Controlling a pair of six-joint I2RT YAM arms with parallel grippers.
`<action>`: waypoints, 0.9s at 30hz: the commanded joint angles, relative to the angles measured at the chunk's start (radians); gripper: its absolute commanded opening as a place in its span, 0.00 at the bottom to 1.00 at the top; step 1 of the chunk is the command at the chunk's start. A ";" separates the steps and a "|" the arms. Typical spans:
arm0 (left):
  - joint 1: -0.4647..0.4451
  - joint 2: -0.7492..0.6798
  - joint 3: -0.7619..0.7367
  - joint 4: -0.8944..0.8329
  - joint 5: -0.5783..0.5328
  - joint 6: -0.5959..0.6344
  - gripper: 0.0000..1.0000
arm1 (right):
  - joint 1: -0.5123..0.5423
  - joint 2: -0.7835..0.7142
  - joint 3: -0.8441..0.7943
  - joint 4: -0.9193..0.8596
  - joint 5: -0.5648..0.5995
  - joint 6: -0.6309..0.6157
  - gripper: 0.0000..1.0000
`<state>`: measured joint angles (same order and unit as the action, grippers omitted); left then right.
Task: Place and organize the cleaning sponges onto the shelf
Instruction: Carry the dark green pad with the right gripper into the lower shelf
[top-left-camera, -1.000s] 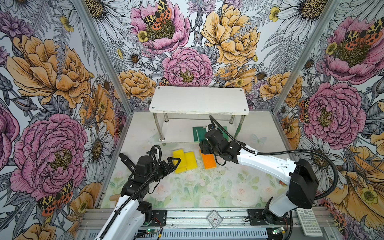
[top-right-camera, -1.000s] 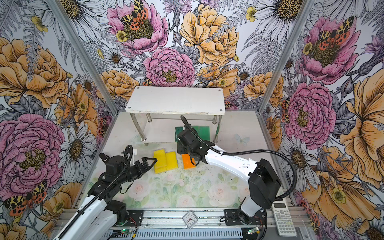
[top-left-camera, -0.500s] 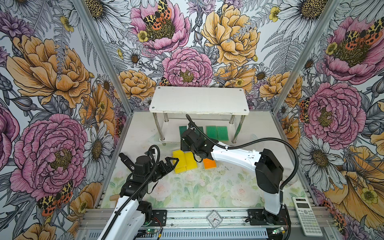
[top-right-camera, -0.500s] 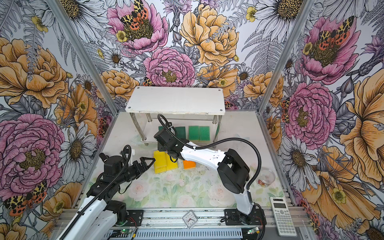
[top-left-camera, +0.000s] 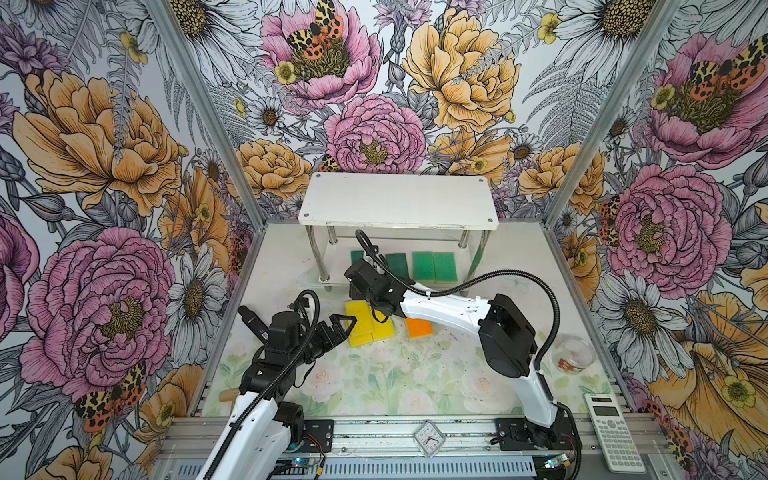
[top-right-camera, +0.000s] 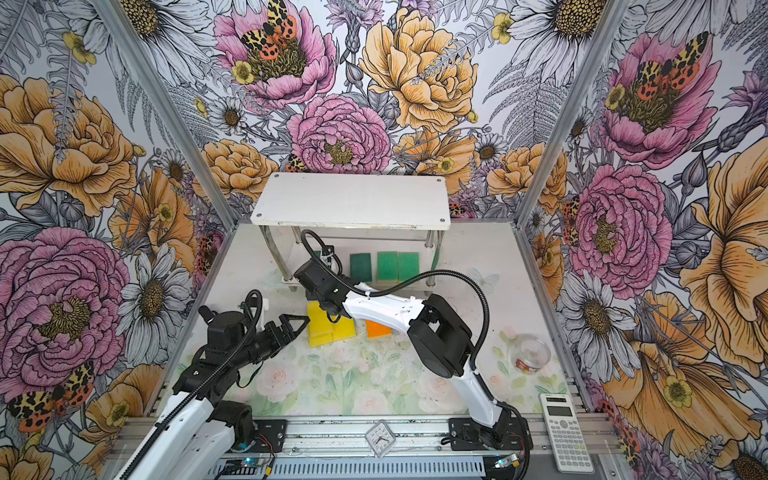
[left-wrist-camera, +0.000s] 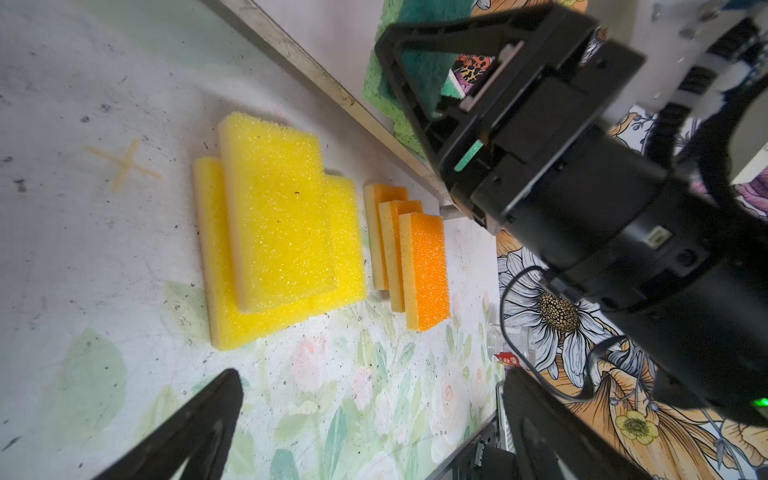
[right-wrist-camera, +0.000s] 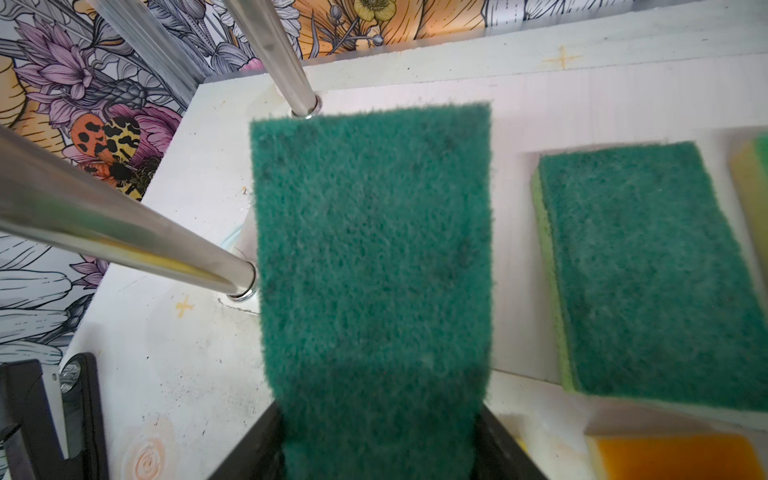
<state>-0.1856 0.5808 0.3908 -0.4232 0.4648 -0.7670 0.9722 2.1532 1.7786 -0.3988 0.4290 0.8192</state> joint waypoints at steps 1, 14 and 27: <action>0.007 -0.012 0.005 0.000 0.000 0.022 0.99 | 0.003 0.024 0.046 0.018 0.059 0.012 0.63; 0.005 -0.019 0.002 0.001 0.018 0.012 0.99 | -0.018 0.102 0.132 0.017 0.068 0.010 0.65; 0.004 -0.015 0.003 0.001 0.013 0.015 0.99 | -0.039 0.160 0.183 0.015 0.079 -0.005 0.66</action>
<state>-0.1856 0.5728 0.3908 -0.4229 0.4660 -0.7673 0.9401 2.2749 1.9240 -0.3988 0.4801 0.8215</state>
